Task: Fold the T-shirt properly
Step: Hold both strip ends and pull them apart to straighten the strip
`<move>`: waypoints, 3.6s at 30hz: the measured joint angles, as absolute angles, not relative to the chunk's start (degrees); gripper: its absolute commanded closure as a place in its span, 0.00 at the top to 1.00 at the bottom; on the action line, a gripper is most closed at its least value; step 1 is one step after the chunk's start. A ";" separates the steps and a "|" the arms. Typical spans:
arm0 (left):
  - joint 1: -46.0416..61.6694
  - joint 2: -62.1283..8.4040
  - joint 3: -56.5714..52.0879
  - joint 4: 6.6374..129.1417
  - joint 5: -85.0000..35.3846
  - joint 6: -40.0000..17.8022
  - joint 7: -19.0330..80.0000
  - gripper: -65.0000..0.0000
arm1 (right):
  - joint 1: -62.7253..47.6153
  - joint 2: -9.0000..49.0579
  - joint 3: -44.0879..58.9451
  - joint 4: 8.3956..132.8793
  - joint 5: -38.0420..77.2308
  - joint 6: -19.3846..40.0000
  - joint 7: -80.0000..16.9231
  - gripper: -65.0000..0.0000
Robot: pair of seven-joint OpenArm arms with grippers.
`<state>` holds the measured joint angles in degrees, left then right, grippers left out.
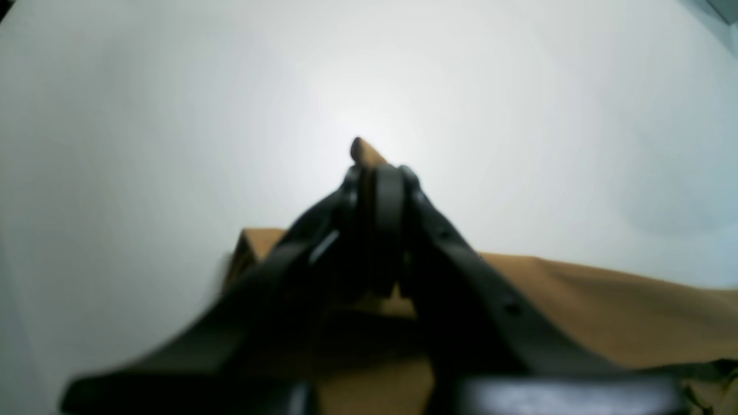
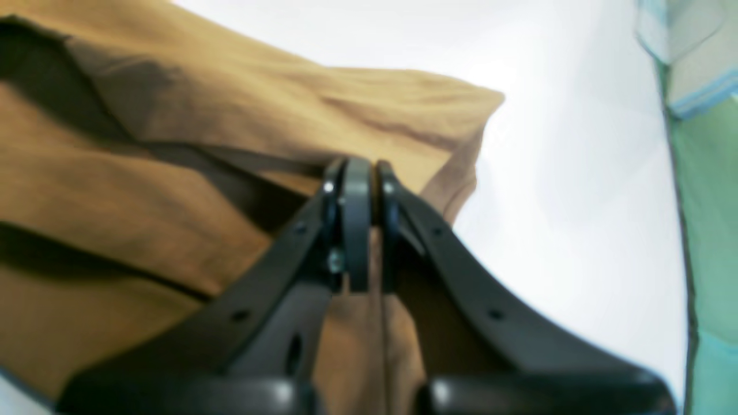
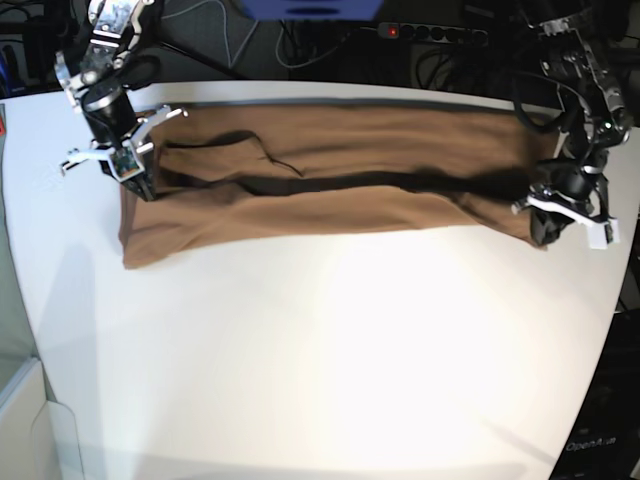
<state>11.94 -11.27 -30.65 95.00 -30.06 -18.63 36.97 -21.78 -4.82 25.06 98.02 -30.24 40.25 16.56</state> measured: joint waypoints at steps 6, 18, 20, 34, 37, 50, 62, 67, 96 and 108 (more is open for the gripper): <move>12.01 -11.27 -30.65 95.00 -30.09 -18.61 36.93 0.03 | -26.09 -5.85 25.15 103.00 -30.11 40.32 16.64 0.01; 13.78 -11.55 -30.70 97.51 -30.26 -18.61 37.10 0.03 | -31.27 -7.22 28.29 106.41 -30.09 40.49 16.80 0.01; 13.76 -11.55 -30.70 97.56 -30.28 -18.61 37.10 0.03 | -32.36 -7.70 28.27 107.15 -30.13 40.45 16.73 0.01; 14.20 -11.29 -30.70 97.60 -30.26 -18.61 37.04 0.03 | -35.51 -9.23 27.99 108.22 -30.09 40.47 18.52 0.01; 14.59 -11.25 -30.70 97.62 -30.30 -18.61 37.12 0.03 | -37.28 -9.23 27.75 108.22 -30.02 40.32 18.96 0.01; 14.72 -11.25 -30.70 97.67 -30.30 -18.61 37.10 0.03 | -40.86 -9.26 21.32 105.32 -30.00 40.53 18.59 0.01; 17.04 -11.51 -30.70 98.21 -30.30 -18.65 36.56 0.03 | -38.02 -9.10 21.89 101.73 -30.11 40.29 18.24 0.00; 17.43 -11.57 -30.72 98.19 -30.33 -18.63 36.69 0.03 | -37.01 -9.08 21.89 101.58 -30.09 40.27 18.48 0.00; 20.10 -13.19 -30.76 94.98 -29.85 -20.82 36.27 0.03 | -36.67 -9.08 21.89 101.38 -30.15 40.29 18.22 0.01; 20.47 -15.11 -30.79 95.00 -21.15 -32.91 36.71 0.03 | -36.07 -9.10 22.13 101.36 -30.13 40.29 18.24 0.01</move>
